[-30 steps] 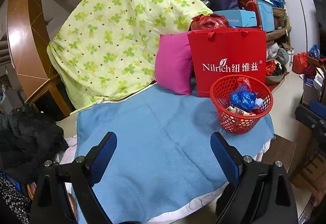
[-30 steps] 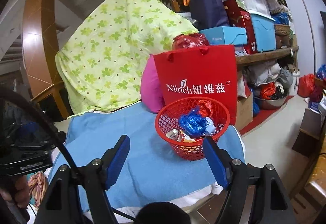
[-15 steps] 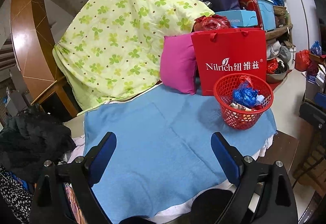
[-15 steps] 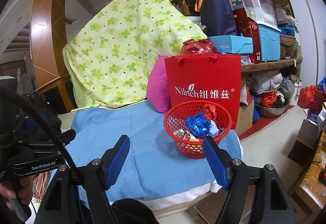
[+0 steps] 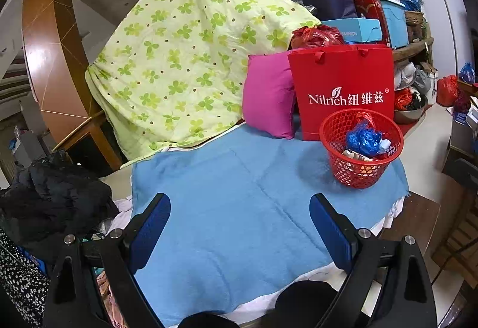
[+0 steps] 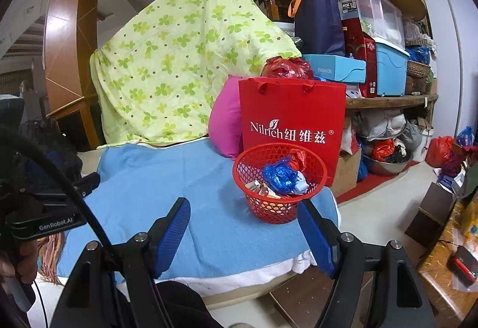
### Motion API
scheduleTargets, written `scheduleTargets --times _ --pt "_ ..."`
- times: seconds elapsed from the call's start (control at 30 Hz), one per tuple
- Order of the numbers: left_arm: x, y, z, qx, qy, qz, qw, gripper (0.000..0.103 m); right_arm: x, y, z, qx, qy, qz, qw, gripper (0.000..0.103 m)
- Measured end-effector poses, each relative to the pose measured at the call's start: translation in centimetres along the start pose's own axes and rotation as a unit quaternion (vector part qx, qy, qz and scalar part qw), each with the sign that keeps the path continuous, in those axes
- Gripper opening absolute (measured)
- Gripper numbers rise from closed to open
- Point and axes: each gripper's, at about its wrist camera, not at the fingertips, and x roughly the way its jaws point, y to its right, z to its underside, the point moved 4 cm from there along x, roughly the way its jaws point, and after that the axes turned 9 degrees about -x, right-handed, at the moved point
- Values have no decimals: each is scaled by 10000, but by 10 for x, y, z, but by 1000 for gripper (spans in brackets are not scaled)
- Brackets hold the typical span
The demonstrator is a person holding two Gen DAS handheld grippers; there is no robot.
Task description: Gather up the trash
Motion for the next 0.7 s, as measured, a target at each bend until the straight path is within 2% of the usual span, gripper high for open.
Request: scheduleTargets --times 0.23,0.4,0.7 --pt "-4 -1 0 13 32 15 10000 94 -14 7 -1 58 66 108 9999 81" --pt "-11 2 3 62 106 -50 9999 94 -24 13 -2 116 119 280 9995 81" --pt "-17 3 6 38 103 -65 9999 94 -31 18 0 226 109 329 9991 82"
